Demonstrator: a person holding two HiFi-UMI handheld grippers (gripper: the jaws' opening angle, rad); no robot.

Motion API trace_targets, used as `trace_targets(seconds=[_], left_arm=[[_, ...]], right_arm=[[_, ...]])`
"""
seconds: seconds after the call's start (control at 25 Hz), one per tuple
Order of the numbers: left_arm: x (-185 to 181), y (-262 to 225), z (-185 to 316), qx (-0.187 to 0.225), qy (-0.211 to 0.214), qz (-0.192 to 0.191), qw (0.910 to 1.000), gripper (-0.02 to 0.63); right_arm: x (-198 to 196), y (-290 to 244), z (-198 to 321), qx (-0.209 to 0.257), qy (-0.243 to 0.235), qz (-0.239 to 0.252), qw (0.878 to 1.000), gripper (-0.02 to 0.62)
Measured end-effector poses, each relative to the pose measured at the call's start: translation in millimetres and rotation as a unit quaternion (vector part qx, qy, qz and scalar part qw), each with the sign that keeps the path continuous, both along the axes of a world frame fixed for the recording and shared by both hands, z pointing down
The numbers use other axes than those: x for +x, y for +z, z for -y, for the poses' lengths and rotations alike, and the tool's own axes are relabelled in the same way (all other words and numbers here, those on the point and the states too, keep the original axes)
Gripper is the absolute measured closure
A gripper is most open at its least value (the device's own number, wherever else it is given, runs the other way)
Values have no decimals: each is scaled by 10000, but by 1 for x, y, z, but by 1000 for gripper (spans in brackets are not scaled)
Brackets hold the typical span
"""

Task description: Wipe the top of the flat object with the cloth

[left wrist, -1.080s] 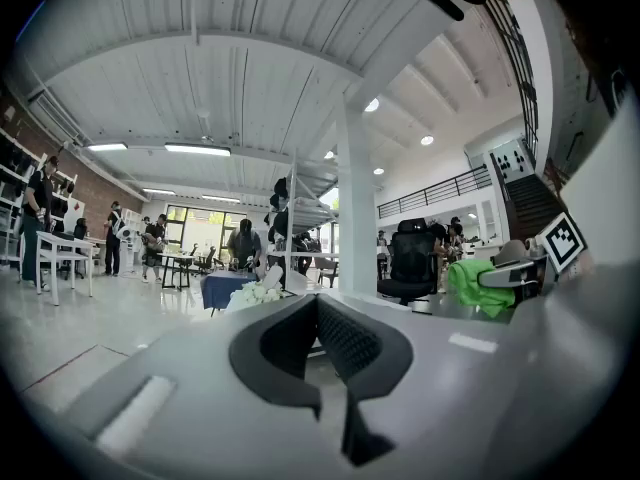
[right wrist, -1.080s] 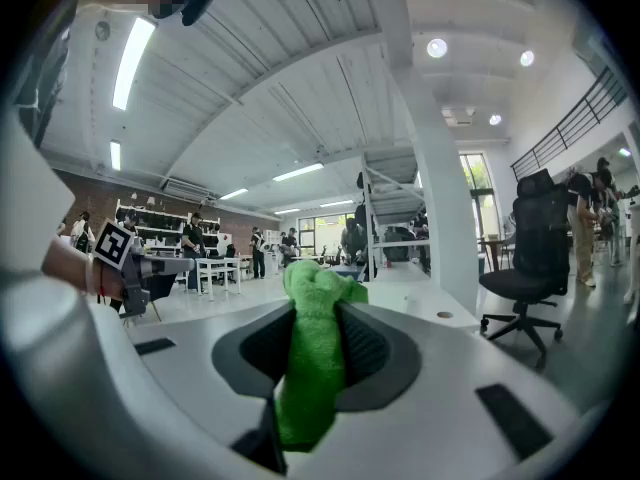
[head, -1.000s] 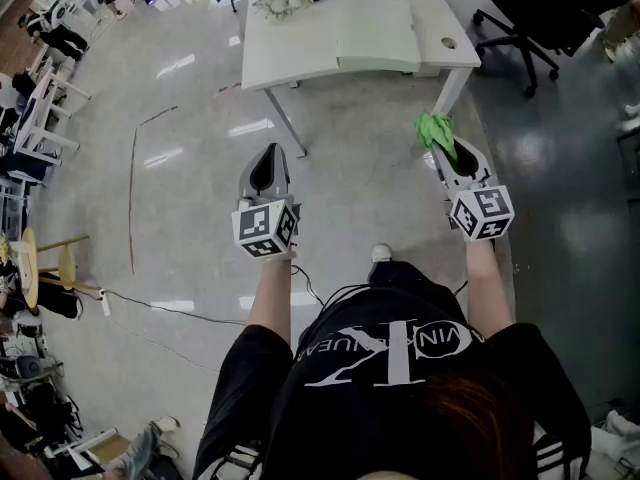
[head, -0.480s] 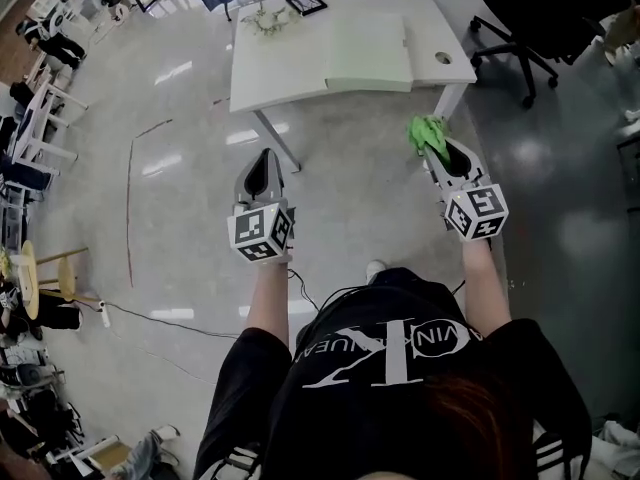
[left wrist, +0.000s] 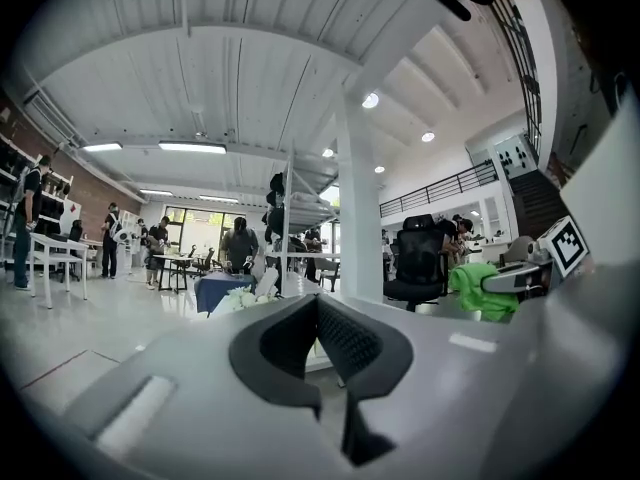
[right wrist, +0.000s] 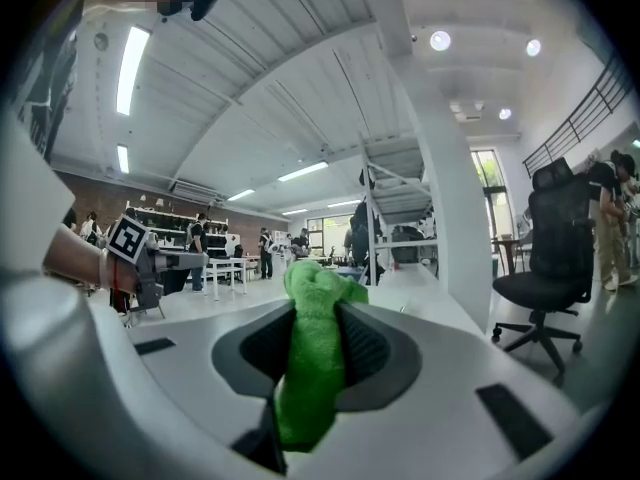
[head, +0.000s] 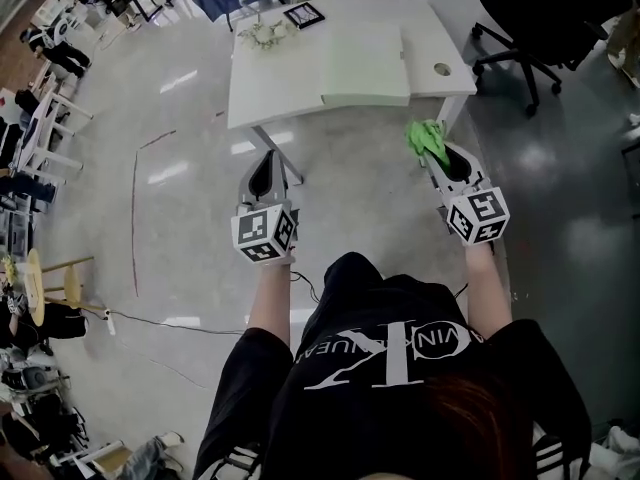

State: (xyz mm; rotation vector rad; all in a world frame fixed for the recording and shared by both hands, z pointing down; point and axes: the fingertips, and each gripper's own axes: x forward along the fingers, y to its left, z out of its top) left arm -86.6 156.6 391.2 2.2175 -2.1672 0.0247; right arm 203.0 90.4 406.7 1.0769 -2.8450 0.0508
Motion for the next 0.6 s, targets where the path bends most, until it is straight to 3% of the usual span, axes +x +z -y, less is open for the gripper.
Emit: trace_targets(seconds=[0.32, 0.6], left_arm=[[-6, 29, 30, -227, 37, -164, 9996, 595], [-22, 30, 83, -203, 279, -118, 9993, 595]], right_arm=[[-20, 12, 17, -56, -221, -117, 9997, 489], [-35, 9, 63, -171, 72, 73, 9998, 489]])
